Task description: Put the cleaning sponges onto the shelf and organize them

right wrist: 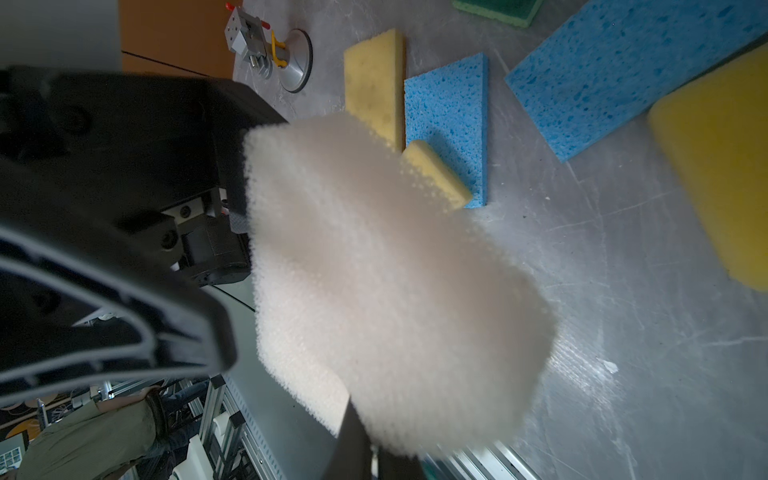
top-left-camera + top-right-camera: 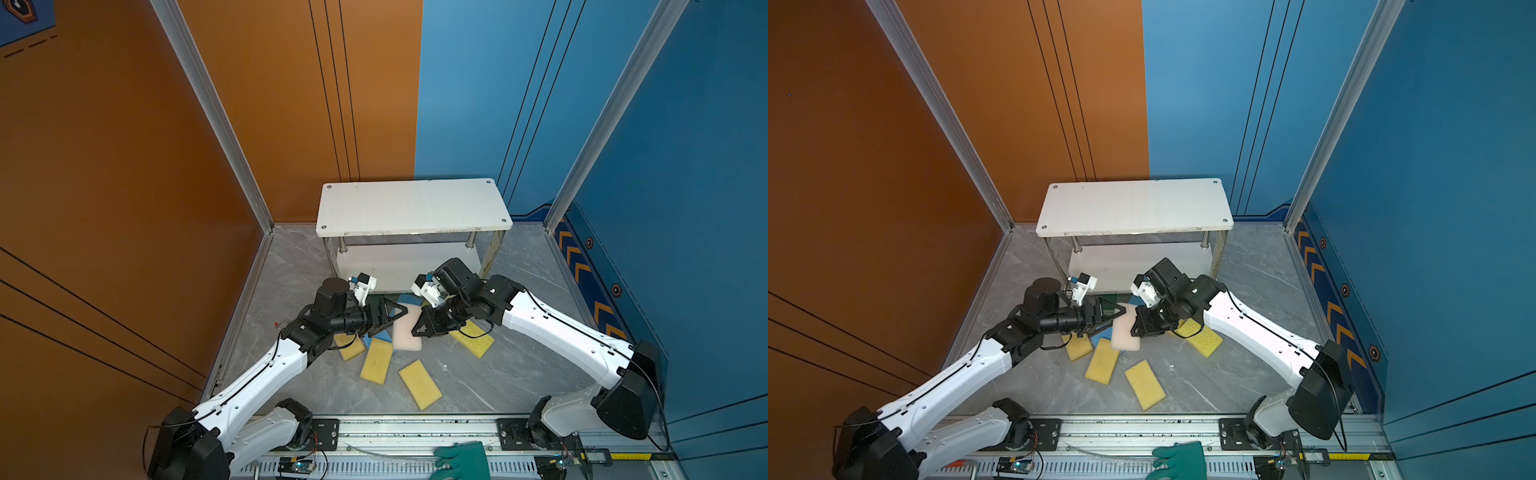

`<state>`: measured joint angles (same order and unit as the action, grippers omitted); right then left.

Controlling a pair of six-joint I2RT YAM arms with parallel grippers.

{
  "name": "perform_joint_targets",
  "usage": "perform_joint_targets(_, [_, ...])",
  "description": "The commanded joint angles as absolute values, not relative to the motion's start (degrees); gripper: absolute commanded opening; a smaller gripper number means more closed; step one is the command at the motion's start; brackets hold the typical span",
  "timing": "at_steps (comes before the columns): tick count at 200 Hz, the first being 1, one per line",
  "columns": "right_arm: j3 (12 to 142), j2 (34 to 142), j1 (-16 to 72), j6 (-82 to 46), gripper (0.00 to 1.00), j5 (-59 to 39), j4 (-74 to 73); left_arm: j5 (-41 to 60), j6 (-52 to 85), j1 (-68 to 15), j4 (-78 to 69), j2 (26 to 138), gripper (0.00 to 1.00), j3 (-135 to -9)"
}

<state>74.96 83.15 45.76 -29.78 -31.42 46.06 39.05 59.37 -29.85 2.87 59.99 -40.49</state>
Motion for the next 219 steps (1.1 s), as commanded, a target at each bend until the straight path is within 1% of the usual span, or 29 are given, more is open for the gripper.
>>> perform_joint_targets(1, [77.0,82.8,46.0,-28.5,0.00,-32.2,47.4,38.6,57.8,-30.7,3.5,61.2,0.70,-42.2])
perform_joint_targets(26, [77.1,82.9,46.0,-28.4,0.00,-32.2,47.4,38.4,58.5,-30.8,1.9,61.3,0.56,-41.8])
perform_joint_targets(35, [77.0,82.8,46.0,-28.4,0.00,-32.3,47.4,38.3,58.9,-30.8,1.5,61.1,0.53,-41.3])
perform_joint_targets(52, [76.7,82.6,46.0,-28.4,0.00,-32.4,47.4,38.0,59.5,-30.8,0.5,60.7,0.45,-40.6])
perform_joint_targets(83, [76.2,82.0,45.9,-28.4,0.00,-32.1,47.3,37.5,60.1,-30.8,0.0,59.9,0.25,-39.5])
perform_joint_targets(92, [76.1,81.8,45.8,-28.4,0.00,-32.1,47.3,37.5,60.2,-30.8,-0.1,59.9,0.21,-39.4])
perform_joint_targets(98, [76.1,81.7,45.8,-28.5,0.02,-31.9,47.4,37.6,60.3,-30.8,-0.2,59.9,0.18,-39.4])
perform_joint_targets(108, [76.2,81.5,45.6,-28.5,0.06,-31.8,47.3,37.6,60.3,-30.8,-0.3,59.9,0.13,-39.4])
perform_joint_targets(121, [76.1,81.1,45.3,-28.8,0.12,-31.6,47.4,37.7,60.6,-30.8,-0.6,59.9,0.11,-39.5])
perform_joint_targets(133, [76.0,80.7,44.9,-29.4,0.20,-31.1,47.4,37.6,60.8,-30.8,-0.7,59.9,0.10,-39.7])
perform_joint_targets(150, [76.1,79.5,43.9,-30.0,0.35,-30.8,47.3,37.6,61.2,-30.7,-1.2,59.9,0.09,-39.7])
perform_joint_targets(172, [76.5,77.5,42.7,-31.1,0.51,-29.7,47.4,37.1,61.9,-30.5,-1.8,59.4,0.09,-39.7])
perform_joint_targets(202, [76.5,73.8,40.6,-34.5,0.62,-26.1,47.3,36.1,63.8,-29.8,-3.2,58.1,0.09,-39.7])
perform_joint_targets(219, [74.9,70.6,38.2,-38.2,0.66,-23.1,45.1,35.2,65.7,-29.3,-4.9,57.0,0.09,-39.4])
